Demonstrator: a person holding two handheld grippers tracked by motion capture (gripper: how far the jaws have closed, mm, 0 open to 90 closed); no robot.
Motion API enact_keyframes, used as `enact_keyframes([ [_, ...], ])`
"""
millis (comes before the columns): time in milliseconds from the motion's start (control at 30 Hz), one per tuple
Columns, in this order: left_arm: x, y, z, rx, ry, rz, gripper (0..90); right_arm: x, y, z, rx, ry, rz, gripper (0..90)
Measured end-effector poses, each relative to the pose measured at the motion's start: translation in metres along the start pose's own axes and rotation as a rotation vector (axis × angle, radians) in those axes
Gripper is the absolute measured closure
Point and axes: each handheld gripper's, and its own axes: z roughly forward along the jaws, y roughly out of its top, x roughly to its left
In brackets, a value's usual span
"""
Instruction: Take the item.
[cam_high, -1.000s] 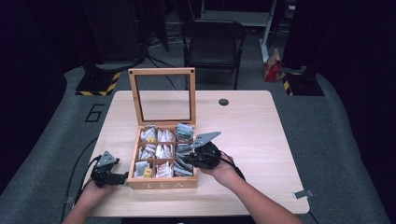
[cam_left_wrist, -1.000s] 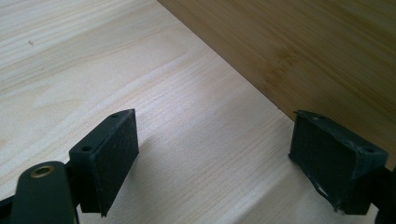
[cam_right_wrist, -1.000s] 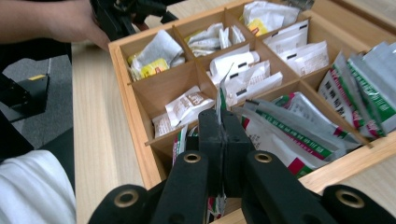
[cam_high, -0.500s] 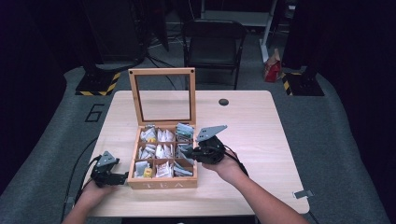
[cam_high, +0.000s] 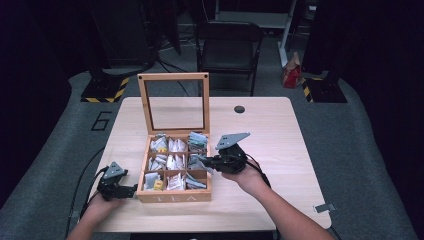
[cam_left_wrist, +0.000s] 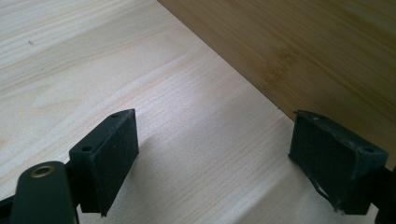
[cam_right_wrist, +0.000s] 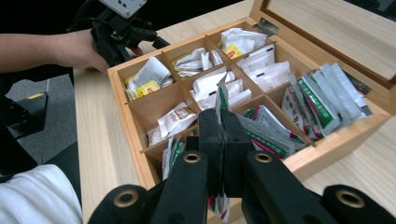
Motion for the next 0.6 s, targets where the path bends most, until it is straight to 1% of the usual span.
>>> enact_keyframes([
  [133,0.0,0.0,0.0,0.0,0.0,0.0,15.0,-0.003,-0.002,-0.005,-0.002,-0.008,0.008,89.6],
  [167,0.0,0.0,0.0,0.0,0.0,0.0,15.0,-0.003,-0.003,-0.005,-0.003,-0.013,0.007,89.6],
  [233,0.0,0.0,0.0,0.0,0.0,0.0,15.0,-0.006,-0.005,-0.009,-0.007,-0.028,0.022,89.5],
  [300,0.0,0.0,0.0,0.0,0.0,0.0,15.0,-0.009,-0.007,-0.012,-0.006,-0.033,0.019,89.6],
  [333,0.0,0.0,0.0,0.0,0.0,0.0,15.0,-0.009,-0.007,-0.013,-0.007,-0.038,0.031,89.5],
  [433,0.0,0.0,0.0,0.0,0.0,0.0,15.0,-0.012,-0.009,-0.016,-0.009,-0.052,0.032,89.6],
  [500,0.0,0.0,0.0,0.0,0.0,0.0,15.0,-0.012,-0.009,-0.017,-0.008,-0.053,0.032,89.5],
  [600,0.0,0.0,0.0,0.0,0.0,0.0,15.0,-0.016,-0.012,-0.022,-0.013,-0.069,0.042,89.5],
])
